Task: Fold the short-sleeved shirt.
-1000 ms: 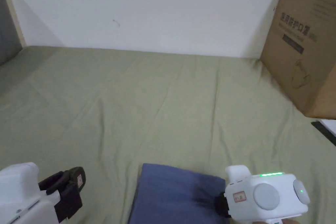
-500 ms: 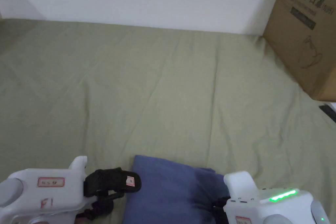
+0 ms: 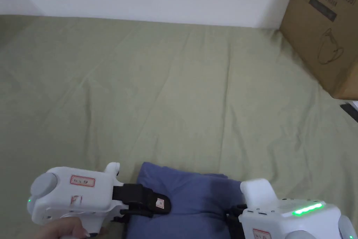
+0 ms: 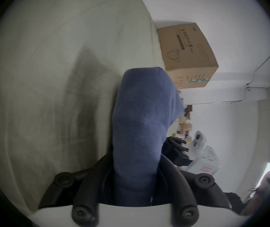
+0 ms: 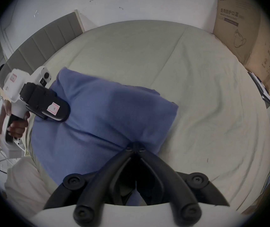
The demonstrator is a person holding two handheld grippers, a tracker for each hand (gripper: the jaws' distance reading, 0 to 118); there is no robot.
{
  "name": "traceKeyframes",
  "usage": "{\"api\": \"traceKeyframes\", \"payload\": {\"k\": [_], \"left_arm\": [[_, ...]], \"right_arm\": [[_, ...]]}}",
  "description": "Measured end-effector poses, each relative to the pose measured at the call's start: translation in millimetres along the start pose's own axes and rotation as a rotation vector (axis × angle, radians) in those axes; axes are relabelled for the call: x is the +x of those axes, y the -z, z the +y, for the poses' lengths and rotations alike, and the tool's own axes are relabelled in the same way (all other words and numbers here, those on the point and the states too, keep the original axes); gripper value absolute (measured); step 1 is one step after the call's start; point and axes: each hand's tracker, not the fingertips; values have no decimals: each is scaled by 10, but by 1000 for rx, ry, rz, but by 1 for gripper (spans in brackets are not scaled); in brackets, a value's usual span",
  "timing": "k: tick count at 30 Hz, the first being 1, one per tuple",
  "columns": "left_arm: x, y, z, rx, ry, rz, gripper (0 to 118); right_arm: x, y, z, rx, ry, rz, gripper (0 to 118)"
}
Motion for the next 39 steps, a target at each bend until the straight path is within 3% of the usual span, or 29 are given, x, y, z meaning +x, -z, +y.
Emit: {"api": "traceKeyframes", "payload": {"k": [4,8,15,18,21,22,24,25,29,34,36,37,39], "left_arm": [[223,-425,-66,40,86,-21,15],[371,-1247,-13,76,133,75,15],[535,-3005,167,218,183,698,15],[578,-3447,265,236,184,999,15],[548,-3698,324,204,194,1191,20],[407,-3860,422,200,197,1242,30],[340,-3995,440,220,193,1337,84],[331,-4045,434,229,194,1364,100],[411,-4122,300,334,196,1336,117],[575,-3633,4,586,234,1186,117],[738,-3265,-265,715,264,1071,111],[815,-3100,-406,762,278,999,97],[1038,-2561,-747,830,354,867,36]], "right_arm": [[19,-399,-31,202,138,116,0],[-141,-753,46,215,123,104,0],[-455,-836,72,202,107,164,0],[-610,-803,58,181,100,186,0],[-705,-757,55,157,76,183,0],[-720,-750,56,152,71,178,0],[-734,-748,59,145,62,168,0],[-716,-740,60,144,61,167,0],[-665,-782,77,153,66,152,0],[-559,-899,80,209,95,165,0],[-543,-978,80,222,105,166,0],[-522,-1007,75,228,112,163,0],[-492,-1110,61,246,123,154,0]]}}
